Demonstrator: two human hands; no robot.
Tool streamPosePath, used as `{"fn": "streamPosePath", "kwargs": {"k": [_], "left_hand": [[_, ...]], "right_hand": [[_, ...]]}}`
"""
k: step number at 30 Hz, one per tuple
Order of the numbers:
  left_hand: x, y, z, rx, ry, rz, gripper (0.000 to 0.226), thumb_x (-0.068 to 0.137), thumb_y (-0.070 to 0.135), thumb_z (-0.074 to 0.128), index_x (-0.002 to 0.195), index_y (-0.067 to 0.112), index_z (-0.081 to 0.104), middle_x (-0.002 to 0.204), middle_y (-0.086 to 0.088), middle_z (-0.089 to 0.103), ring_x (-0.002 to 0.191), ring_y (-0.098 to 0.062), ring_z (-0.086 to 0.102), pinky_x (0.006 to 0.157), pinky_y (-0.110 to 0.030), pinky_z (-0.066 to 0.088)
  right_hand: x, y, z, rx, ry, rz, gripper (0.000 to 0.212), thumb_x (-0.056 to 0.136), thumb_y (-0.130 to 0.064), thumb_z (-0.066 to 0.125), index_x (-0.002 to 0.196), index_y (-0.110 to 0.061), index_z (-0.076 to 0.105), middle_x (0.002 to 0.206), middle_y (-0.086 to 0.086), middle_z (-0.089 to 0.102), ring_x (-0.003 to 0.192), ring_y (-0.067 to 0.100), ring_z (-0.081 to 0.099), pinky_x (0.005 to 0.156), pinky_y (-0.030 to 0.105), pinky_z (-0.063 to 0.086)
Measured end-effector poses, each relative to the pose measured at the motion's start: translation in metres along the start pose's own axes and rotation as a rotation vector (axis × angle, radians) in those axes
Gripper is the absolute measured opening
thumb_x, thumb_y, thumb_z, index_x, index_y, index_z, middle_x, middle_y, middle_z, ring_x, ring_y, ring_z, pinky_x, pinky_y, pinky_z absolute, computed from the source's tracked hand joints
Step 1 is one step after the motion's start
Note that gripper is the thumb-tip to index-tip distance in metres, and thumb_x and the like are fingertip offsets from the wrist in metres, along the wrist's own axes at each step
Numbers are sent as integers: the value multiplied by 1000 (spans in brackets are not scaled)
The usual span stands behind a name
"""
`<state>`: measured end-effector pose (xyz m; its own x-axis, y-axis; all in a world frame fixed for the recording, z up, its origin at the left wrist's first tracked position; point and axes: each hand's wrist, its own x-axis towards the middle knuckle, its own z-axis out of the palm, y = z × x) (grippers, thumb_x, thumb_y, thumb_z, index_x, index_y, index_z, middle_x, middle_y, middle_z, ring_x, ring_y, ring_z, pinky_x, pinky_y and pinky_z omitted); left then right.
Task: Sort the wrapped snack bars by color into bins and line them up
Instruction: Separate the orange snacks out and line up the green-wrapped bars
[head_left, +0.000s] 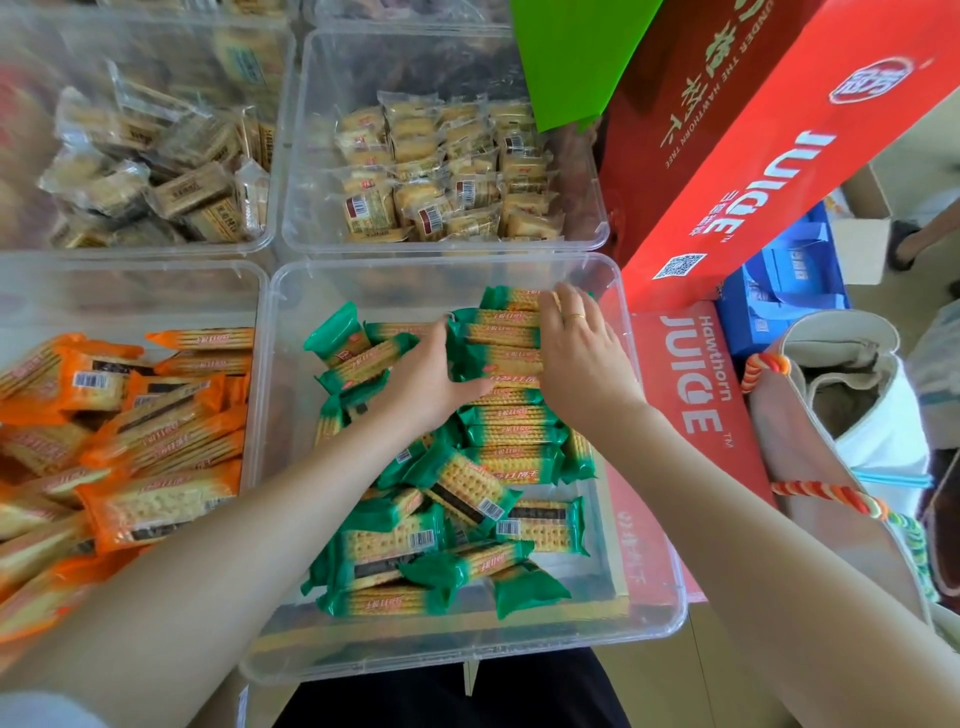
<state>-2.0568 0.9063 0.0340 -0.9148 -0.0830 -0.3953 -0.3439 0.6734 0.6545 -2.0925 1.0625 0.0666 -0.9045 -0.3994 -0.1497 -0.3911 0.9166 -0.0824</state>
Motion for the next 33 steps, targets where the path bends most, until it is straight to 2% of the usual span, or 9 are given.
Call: {"fn": "streamPosePath", "kwargs": {"k": [2, 6, 11, 16, 19, 21, 23, 26, 33], "left_hand": [[3, 0, 4, 64, 51, 2, 60, 83, 38, 65, 126, 7, 38, 130, -11, 51, 117, -26, 51, 79, -32, 43], [5, -2, 4, 70, 123, 59, 56, 85, 36, 64, 126, 5, 42, 120, -9, 57, 111, -25, 54, 73, -27, 40], [-1, -5, 3, -64, 145, 135, 54, 86, 27, 64, 132, 14, 41, 129, -4, 53, 119, -22, 51, 91, -27, 42], [4, -5, 5, -34, 112, 125, 87, 81, 41, 66, 147, 12, 18, 148, -5, 35, 131, -23, 40, 106, -41, 39], [7, 0, 5, 21, 105, 99, 91, 82, 43, 64, 148, 13, 8, 153, -5, 25, 135, -23, 34, 109, -39, 34], [6, 1, 6, 24, 97, 91, 91, 84, 44, 62, 148, 15, 6, 154, -4, 21, 138, -22, 29, 109, -37, 31], [5, 1, 7, 15, 74, 96, 90, 85, 44, 60, 149, 15, 4, 155, -4, 17, 139, -21, 25, 109, -35, 29], [6, -1, 5, -26, 32, 70, 91, 83, 44, 63, 149, 20, 5, 155, -3, 18, 136, -23, 32, 111, -40, 32], [7, -3, -8, -13, -9, 65, 90, 80, 42, 67, 148, 19, 12, 152, -3, 29, 133, -23, 38, 108, -42, 36]], "right_hand": [[4, 2, 2, 13, -75, -22, 74, 82, -6, 59, 143, -4, 18, 146, 11, 24, 138, 29, 21, 113, 37, 22], [8, 1, 1, -26, -45, -36, 74, 81, -14, 65, 141, -8, 22, 142, 9, 31, 133, 27, 29, 109, 36, 26], [13, -3, 0, -67, -57, -251, 68, 89, -14, 54, 147, -10, 19, 153, 6, 22, 141, 22, 20, 115, 34, 14], [10, 1, -8, -84, -75, -245, 74, 85, -26, 64, 146, -13, 24, 154, 5, 21, 142, 24, 18, 116, 36, 12], [-15, 0, -10, 88, 108, -219, 52, 77, -24, 72, 123, -6, 55, 128, 17, 53, 116, 37, 52, 91, 46, 47], [-37, -3, -5, 190, 207, -257, 24, 81, -22, 66, 100, -8, 66, 100, 13, 64, 89, 35, 62, 67, 40, 55], [-54, -9, 4, 178, -40, -276, 22, 91, -29, 55, 101, -13, 66, 98, 6, 64, 90, 29, 61, 68, 34, 54], [-66, -23, 25, 137, -370, -250, 33, 96, -35, 47, 123, -17, 53, 119, 2, 55, 104, 25, 56, 76, 35, 51], [-60, -56, 47, 237, -363, -152, 44, 89, -29, 60, 127, -10, 47, 123, 8, 46, 114, 28, 47, 84, 39, 47]]}}
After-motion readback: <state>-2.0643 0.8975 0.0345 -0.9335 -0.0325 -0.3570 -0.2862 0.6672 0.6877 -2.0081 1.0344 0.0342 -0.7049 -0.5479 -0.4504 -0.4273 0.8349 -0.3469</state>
